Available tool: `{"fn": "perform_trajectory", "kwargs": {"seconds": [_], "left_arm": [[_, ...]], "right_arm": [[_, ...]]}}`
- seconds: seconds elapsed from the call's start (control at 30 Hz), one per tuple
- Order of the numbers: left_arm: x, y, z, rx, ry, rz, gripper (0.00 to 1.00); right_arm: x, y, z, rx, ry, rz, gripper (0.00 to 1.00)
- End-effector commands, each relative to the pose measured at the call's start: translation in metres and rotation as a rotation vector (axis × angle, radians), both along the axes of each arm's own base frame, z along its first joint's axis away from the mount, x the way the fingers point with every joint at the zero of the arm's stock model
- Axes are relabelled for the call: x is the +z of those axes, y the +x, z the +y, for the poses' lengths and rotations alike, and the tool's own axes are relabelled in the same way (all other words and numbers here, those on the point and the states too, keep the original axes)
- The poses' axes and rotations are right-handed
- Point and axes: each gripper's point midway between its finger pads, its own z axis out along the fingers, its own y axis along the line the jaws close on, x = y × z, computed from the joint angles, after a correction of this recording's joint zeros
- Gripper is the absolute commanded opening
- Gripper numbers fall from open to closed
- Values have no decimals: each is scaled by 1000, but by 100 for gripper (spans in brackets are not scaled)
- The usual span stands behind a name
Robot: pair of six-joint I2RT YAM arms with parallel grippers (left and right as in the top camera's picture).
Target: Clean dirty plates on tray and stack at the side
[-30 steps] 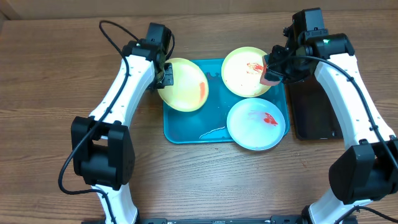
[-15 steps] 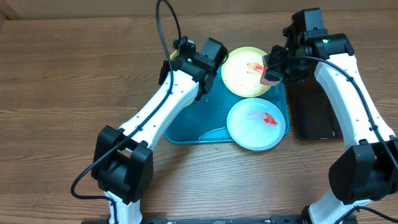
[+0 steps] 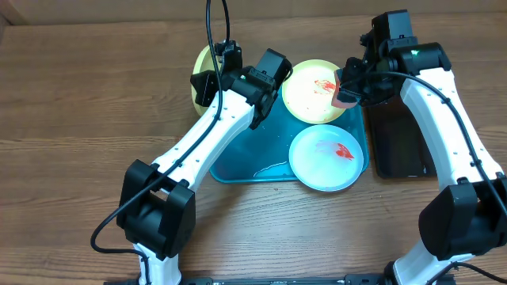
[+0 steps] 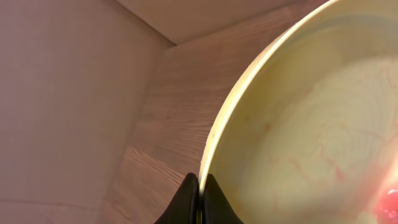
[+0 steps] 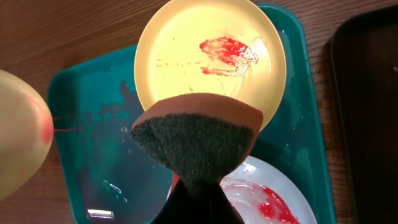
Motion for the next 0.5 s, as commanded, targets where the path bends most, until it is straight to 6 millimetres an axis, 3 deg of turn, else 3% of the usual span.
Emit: {"fn": "perform_trajectory", "kwargs": {"seconds": [0.0,0.13,0.47], "left_arm": [[37,-3,-8,4,-3,-137,4],[48,-4,-13,4,37,-186,4],[53,-5,-14,6,59,-203,4]], "right_arm": [[4,1,1,5,-3,-15,4],[4,1,1,5,-3,-15,4],[4,1,1,5,-3,-15,4]]}}
